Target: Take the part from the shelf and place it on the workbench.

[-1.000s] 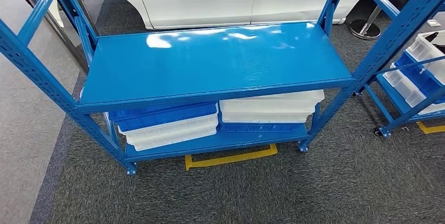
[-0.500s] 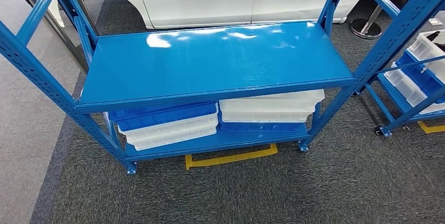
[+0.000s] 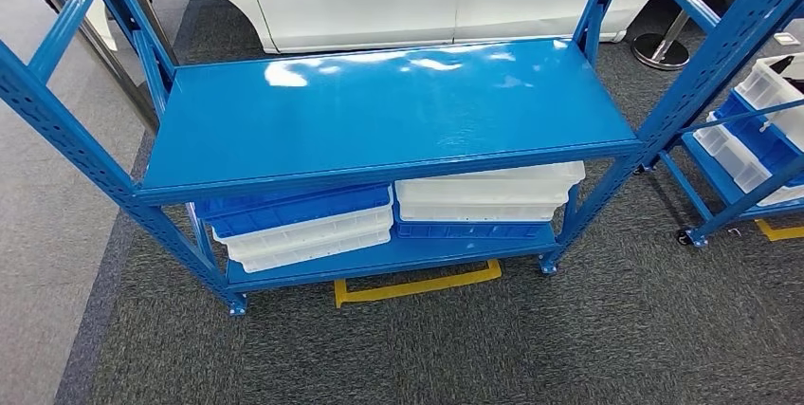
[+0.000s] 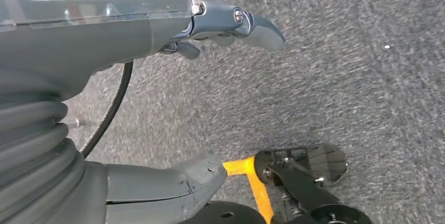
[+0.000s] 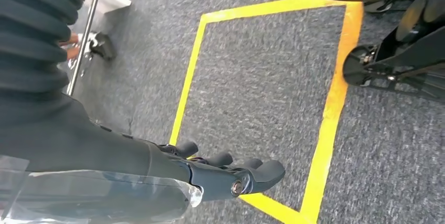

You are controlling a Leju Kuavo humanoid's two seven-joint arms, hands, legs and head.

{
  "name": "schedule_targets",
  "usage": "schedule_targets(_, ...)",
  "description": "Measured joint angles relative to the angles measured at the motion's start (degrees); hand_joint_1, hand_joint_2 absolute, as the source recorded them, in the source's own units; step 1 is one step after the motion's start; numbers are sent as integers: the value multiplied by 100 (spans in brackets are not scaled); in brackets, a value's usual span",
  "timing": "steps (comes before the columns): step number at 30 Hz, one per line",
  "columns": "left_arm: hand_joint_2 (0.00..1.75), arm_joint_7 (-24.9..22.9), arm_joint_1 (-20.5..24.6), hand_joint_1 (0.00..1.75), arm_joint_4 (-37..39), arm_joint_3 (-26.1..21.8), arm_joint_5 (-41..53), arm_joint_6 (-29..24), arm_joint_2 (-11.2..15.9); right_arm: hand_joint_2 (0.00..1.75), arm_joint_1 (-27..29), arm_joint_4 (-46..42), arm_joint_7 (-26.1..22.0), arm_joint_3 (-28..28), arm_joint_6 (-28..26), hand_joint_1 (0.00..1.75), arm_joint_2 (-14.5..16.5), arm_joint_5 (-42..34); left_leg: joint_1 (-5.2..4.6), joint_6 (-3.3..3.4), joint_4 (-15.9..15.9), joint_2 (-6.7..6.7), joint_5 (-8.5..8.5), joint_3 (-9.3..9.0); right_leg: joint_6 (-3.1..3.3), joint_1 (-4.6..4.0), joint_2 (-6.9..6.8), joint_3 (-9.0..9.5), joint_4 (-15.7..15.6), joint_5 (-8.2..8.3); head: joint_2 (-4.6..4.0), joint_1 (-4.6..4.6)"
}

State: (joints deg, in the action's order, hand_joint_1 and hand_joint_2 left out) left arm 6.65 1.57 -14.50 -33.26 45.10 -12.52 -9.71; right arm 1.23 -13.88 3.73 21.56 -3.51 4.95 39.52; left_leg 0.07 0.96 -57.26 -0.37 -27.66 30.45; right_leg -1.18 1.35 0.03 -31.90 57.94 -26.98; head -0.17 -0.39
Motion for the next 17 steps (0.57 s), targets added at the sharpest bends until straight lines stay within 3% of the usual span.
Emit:
schedule_targets(3, 175, -86, -137, 0, -92, 432, -610, 165, 118, 175, 88, -102, -49, -266, 42, 0, -59, -533, 0, 0, 0, 0, 0, -1, 1, 0, 0, 0, 2, -1, 0, 1)
schedule_targets(7, 0, -166, -258, 0, -177, 824, -1163, 313, 227, 0, 165, -197, -89, -516, 85, 0, -117, -1012, 0, 0, 0, 0, 0, -1, 1, 1, 0, 0, 1, -1, 0, 0)
schedule_targets(17, 0, -353, -542, 0, -397, 1757, -2457, 668, 479, 0, 356, -428, -193, -1106, 185, 0, -240, -2145, 0, -3, 0, 0, -2, -1, 6, 0, 0, -1, 2, -5, 0, 0)
